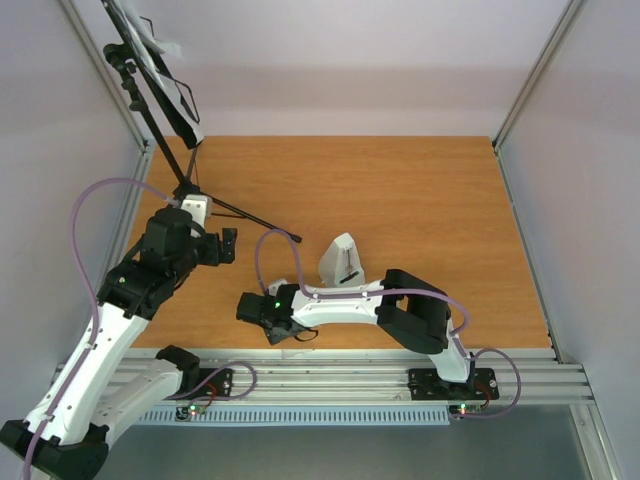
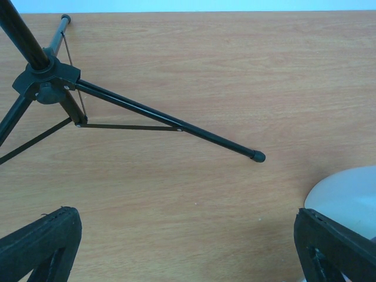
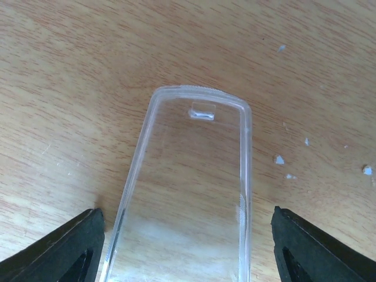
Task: Pack up the instrument practice props
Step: Pick up the cover of the metronome from the center of the board.
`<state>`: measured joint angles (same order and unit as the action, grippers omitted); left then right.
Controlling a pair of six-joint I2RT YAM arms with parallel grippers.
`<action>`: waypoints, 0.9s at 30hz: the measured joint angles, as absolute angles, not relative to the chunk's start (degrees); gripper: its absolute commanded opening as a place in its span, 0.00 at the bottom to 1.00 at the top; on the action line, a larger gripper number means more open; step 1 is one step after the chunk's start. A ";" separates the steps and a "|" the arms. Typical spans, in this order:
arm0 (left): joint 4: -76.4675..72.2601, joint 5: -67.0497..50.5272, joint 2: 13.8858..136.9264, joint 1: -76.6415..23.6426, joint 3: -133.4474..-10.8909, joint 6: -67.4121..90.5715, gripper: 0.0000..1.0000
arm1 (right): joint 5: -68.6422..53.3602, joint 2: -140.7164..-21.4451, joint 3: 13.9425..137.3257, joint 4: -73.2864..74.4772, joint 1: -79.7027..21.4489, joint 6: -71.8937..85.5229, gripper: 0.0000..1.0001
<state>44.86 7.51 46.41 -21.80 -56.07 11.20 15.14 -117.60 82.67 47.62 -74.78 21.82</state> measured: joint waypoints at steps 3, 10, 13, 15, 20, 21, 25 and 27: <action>44.84 7.42 46.41 -21.80 -55.96 11.09 0.99 | 14.87 -117.64 82.67 47.22 -74.72 21.85 0.75; 44.84 7.27 46.41 -21.80 -55.57 11.07 0.99 | 14.24 -117.78 82.67 46.39 -74.37 21.80 0.70; 44.86 7.09 46.41 -21.80 -55.46 11.07 0.99 | 13.80 -117.80 82.65 46.00 -74.08 21.78 0.67; 44.86 6.90 46.41 -21.80 -55.37 11.07 0.99 | 13.54 -117.80 82.63 45.58 -73.82 21.74 0.65; 44.86 6.85 46.44 -21.80 -55.37 11.07 0.99 | 13.47 -117.80 82.50 45.19 -73.54 21.56 0.62; 44.86 6.85 46.41 -21.80 -55.37 11.07 0.99 | 13.56 -117.80 82.50 45.19 -73.54 21.43 0.61; 44.84 6.81 46.44 -21.80 -55.37 11.07 0.99 | 13.98 -117.73 82.37 44.99 -73.54 20.38 0.60; 44.84 6.81 46.44 -21.80 -55.37 11.07 0.99 | 14.52 -117.25 81.67 44.60 -73.54 19.42 0.61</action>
<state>44.84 6.81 46.44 -21.80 -55.37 11.07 14.52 -117.25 81.67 44.60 -73.54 19.42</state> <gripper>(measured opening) 0.994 0.616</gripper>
